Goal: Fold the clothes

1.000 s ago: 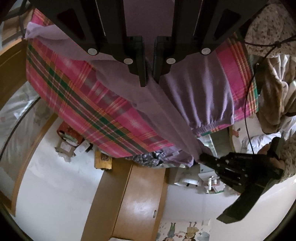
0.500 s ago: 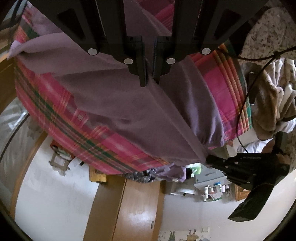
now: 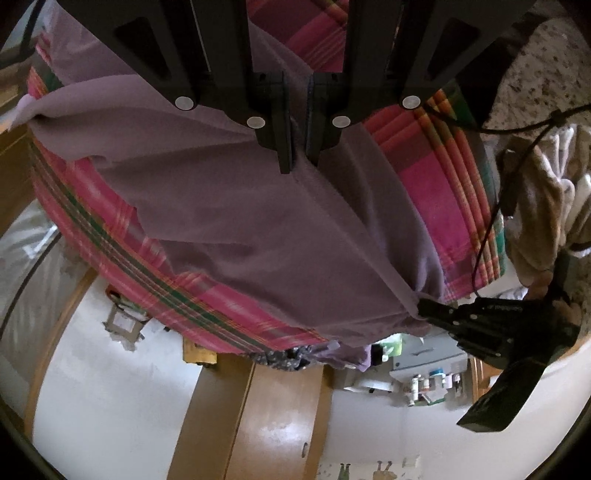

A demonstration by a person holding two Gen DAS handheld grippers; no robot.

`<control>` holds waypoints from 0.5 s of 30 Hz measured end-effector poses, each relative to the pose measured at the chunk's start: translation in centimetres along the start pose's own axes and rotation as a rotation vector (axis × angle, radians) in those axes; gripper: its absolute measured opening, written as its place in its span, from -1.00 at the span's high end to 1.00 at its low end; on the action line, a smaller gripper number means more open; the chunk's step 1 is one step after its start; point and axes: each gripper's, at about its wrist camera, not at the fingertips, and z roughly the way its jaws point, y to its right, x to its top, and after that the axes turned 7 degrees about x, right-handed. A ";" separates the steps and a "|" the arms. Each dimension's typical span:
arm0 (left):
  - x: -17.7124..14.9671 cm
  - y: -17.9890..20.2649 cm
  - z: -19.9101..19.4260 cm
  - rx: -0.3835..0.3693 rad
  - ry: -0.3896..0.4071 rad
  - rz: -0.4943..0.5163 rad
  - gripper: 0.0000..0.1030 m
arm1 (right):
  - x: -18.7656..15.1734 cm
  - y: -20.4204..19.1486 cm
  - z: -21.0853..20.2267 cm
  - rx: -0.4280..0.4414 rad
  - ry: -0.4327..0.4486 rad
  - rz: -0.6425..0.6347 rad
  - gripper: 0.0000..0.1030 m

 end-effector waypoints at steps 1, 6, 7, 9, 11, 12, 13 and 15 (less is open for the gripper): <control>-0.2 0.1 0.1 -0.002 0.000 -0.004 0.92 | -0.2 -0.3 0.2 -0.018 -0.001 -0.015 0.87; -1.0 0.1 0.7 0.003 -0.009 -0.015 0.88 | -1.1 -1.3 1.0 -0.059 -0.010 -0.051 0.87; -1.3 0.1 0.7 0.002 -0.010 -0.019 0.86 | -1.2 -1.4 1.1 -0.061 -0.010 -0.047 0.87; -1.7 0.0 0.8 -0.003 -0.008 -0.028 0.83 | -1.4 -1.3 1.3 -0.061 -0.010 -0.036 0.87; -2.2 -0.4 0.6 -0.024 -0.002 -0.048 0.80 | -1.7 -1.4 1.4 -0.072 -0.008 -0.040 0.87; -2.4 -0.6 0.5 -0.038 0.007 -0.060 0.79 | -1.8 -1.6 1.5 -0.081 -0.009 -0.050 0.87; -2.7 -0.9 0.3 -0.061 0.018 -0.084 0.77 | -1.9 -1.8 1.6 -0.095 -0.011 -0.065 0.87; -3.0 -1.4 -0.4 -0.097 0.046 -0.121 0.76 | -2.3 -2.5 1.7 -0.124 -0.015 -0.106 0.87</control>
